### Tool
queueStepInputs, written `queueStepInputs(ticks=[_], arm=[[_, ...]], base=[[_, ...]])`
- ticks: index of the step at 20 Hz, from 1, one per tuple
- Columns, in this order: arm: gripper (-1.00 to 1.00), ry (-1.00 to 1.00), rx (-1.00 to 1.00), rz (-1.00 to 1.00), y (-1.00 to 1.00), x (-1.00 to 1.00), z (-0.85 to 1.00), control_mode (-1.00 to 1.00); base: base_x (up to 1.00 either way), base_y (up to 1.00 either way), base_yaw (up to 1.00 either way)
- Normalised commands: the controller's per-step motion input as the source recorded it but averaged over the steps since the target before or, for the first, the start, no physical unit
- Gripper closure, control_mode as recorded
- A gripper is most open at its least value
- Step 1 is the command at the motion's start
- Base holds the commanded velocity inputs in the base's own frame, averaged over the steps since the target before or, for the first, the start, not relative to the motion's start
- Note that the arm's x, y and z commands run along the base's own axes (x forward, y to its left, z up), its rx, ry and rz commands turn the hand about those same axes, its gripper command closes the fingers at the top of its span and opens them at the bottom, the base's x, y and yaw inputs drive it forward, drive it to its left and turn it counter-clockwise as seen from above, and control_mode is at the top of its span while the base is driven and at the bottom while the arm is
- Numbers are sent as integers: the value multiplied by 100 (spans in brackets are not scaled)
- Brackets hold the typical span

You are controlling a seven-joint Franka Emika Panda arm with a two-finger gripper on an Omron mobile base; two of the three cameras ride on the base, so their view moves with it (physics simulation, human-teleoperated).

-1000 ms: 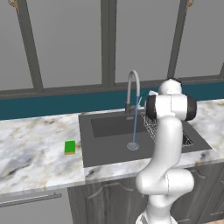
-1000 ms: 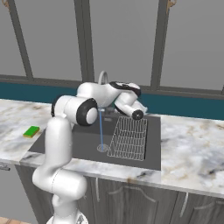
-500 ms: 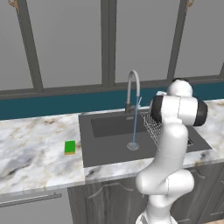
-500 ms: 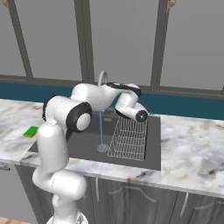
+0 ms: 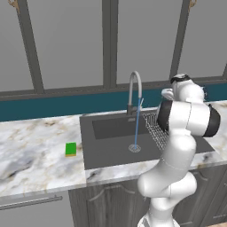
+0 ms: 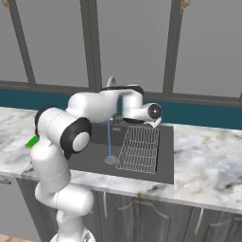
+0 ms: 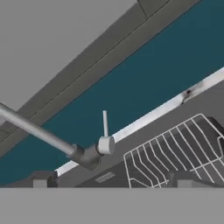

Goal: Soak the sponge with water for a few seconds and then drop it inside the sink.

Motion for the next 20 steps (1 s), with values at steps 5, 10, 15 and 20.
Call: queueStepInputs(ticks=[5, 10, 15, 20], arm=[[-100, 19, 0, 7, 0, -51, 16, -100], [-100, 16, 0, 8, 0, -49, 0, -100], [-100, 16, -2, 11, 2, -53, 0, -100], [-100, 16, -3, 14, 17, -64, 0, -100]], base=[[0, 0, 0], [0, 0, 0], [0, 0, 0], [0, 0, 0]])
